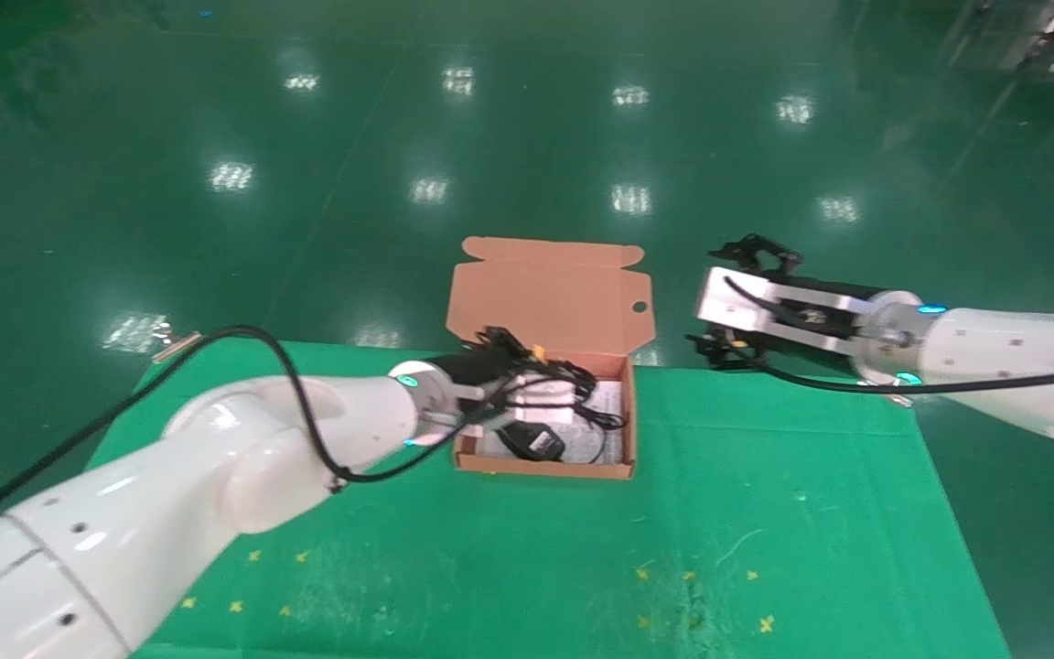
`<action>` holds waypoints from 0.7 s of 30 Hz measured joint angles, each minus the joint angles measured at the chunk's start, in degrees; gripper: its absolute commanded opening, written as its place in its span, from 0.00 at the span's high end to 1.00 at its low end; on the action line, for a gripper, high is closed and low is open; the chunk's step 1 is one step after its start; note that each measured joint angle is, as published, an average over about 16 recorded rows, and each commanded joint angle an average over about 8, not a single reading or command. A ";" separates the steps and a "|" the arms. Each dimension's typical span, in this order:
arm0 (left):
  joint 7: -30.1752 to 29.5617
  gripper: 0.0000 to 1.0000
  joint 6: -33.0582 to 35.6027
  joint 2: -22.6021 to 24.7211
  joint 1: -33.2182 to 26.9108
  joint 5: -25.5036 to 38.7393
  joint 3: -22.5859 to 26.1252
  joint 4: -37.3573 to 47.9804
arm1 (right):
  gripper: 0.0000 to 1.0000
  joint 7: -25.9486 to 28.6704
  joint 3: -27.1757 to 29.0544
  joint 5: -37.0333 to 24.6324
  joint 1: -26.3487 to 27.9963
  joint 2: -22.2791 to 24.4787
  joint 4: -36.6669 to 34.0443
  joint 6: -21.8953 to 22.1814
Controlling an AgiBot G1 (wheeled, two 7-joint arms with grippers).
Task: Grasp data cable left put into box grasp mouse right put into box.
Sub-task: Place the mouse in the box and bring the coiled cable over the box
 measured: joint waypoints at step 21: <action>4.31 0.00 -6.85 0.08 -2.04 -14.14 13.39 1.91 | 0.00 11.45 -1.69 -7.10 -0.99 6.07 11.10 1.43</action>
